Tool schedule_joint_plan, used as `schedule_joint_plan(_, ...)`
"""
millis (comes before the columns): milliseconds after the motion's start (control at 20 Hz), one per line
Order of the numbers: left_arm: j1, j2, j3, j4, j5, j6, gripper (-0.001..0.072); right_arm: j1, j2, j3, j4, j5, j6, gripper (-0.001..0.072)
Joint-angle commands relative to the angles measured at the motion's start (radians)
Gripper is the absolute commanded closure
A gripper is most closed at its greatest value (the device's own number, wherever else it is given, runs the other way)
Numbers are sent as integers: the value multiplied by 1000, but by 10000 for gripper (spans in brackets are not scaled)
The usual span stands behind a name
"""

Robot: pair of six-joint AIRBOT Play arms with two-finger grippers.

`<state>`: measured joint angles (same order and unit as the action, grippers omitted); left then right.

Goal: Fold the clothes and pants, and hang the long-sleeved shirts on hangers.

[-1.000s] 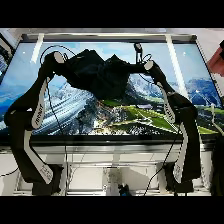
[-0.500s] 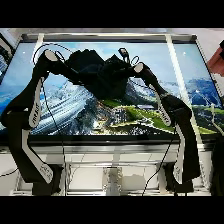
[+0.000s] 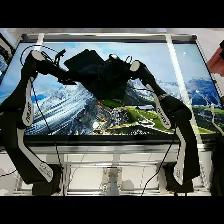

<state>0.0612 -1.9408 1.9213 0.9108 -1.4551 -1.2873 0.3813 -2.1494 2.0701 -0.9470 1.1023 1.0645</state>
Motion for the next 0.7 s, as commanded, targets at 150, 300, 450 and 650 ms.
schedule_joint_plan(150,19,0,0,5,-10,-15,143,82,2,0,-182,-28,120,210)
schedule_joint_plan(300,19,0,0,5,-13,-15,143,116,3,0,-103,8,93,237)
schedule_joint_plan(450,19,0,0,5,-22,-15,143,137,2,0,-122,6,69,679)
schedule_joint_plan(650,19,0,0,4,-55,-14,232,137,18,0,-121,245,72,686)
